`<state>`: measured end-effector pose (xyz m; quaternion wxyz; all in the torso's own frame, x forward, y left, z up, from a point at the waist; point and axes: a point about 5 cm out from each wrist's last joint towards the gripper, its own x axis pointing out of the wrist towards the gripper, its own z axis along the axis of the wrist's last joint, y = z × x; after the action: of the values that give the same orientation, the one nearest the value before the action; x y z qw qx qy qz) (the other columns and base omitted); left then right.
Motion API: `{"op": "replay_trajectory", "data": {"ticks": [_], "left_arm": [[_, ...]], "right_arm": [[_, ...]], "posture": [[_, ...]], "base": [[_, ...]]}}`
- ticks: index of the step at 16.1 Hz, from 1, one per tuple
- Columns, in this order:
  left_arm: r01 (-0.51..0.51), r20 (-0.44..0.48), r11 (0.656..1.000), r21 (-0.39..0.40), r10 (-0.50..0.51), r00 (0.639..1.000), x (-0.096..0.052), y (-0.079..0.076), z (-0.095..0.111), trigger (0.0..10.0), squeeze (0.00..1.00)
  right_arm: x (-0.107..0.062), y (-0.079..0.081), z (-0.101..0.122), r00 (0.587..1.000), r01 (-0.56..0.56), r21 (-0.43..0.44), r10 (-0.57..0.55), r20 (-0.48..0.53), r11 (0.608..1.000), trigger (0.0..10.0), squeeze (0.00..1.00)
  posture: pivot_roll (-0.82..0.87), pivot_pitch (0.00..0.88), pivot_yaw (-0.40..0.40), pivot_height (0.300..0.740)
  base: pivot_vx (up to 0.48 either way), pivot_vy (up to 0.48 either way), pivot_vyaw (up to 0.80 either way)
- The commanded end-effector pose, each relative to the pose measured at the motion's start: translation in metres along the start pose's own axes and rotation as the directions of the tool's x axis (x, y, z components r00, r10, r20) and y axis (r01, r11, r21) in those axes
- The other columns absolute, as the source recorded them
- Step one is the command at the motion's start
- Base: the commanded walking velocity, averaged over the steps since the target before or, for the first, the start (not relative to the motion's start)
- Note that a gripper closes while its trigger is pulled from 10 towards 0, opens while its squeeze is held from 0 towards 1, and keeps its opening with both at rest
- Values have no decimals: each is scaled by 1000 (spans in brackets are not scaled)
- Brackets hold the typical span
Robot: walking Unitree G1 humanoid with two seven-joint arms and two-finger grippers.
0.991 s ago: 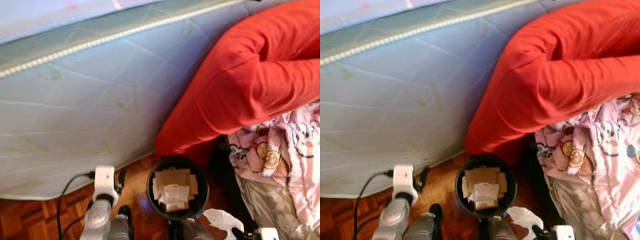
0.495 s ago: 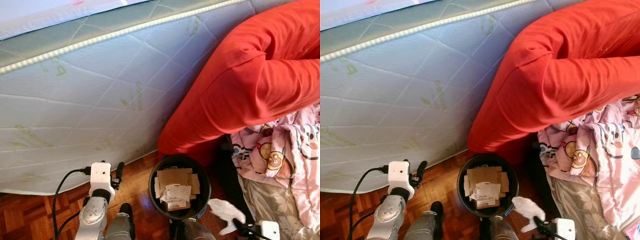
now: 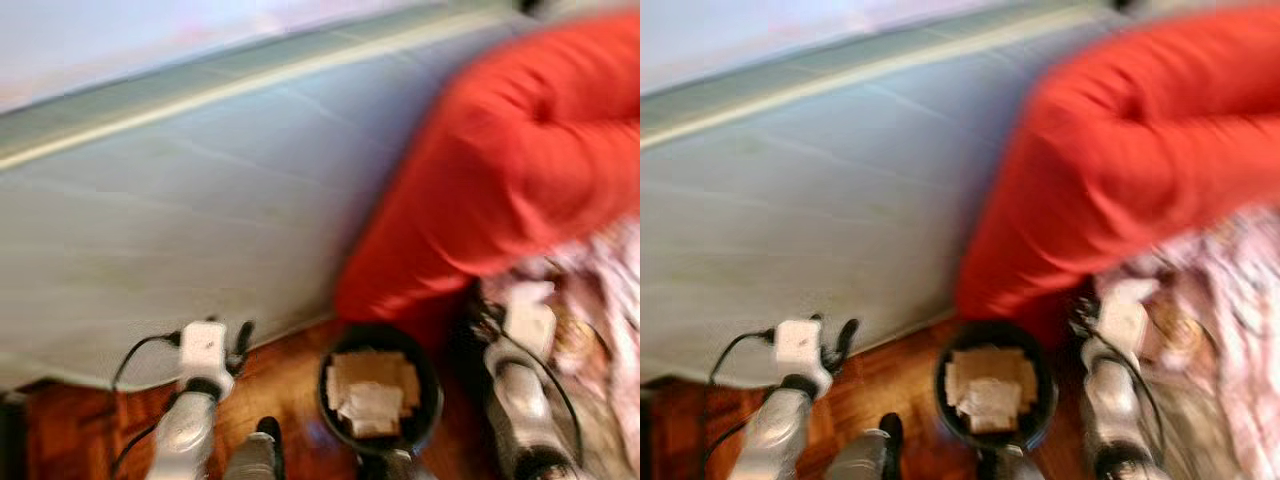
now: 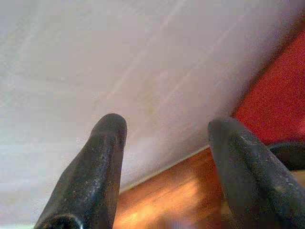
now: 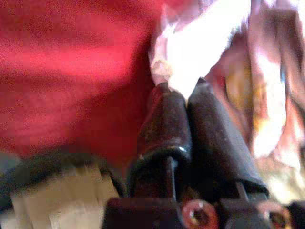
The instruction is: Clean up the room
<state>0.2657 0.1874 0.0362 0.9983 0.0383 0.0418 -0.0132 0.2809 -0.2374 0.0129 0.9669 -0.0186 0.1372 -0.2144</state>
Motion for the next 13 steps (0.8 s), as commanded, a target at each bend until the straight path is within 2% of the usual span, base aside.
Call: {"op": "replay_trajectory", "data": {"ticks": [1,3,4,5,6,7,11,13], "left_arm": [[7,-8,1000,-15,-7,1000,-1,-2,0,10000,0],[11,-3,1000,-14,-11,1000,-1,-3,2,10000,0],[13,-1,1000,-16,-13,1000,-1,-3,3,10000,0],[14,1,1000,-20,-14,1000,-2,-3,3,10000,0],[14,3,1000,-25,-14,1000,-3,-4,3,10000,0],[16,0,1000,-25,-16,1000,-4,-5,3,10000,0],[2,-7,999,-38,-3,1000,-9,-5,4,10000,0],[-21,-14,999,-50,20,1000,-11,-2,4,10000,0]], "right_arm": [[-15,7,-31,984,-107,32,111,-136,994,10000,0],[-19,41,-33,936,-266,133,289,-202,955,10000,0],[-25,61,-34,890,-358,195,397,-223,913,10000,0],[-30,77,-34,841,-444,220,489,-233,869,10000,0],[-34,87,-35,804,-495,222,540,-248,840,10000,0],[-38,96,-35,788,-533,154,554,-267,832,10000,0],[-36,106,-30,790,-518,173,546,-281,838,10000,0],[-34,112,-20,783,-549,178,577,-232,817,10000,0]], "posture": [[164,225,-12,740],[168,216,-8,740],[172,211,-9,740],[175,211,-9,740],[181,212,-10,740],[187,218,-11,740],[226,281,-29,740],[232,325,-36,740]], "base": [[0,0,0],[0,0,0],[0,0,0],[0,0,0],[0,0,0],[0,0,0],[0,0,0],[0,0,0]]}}
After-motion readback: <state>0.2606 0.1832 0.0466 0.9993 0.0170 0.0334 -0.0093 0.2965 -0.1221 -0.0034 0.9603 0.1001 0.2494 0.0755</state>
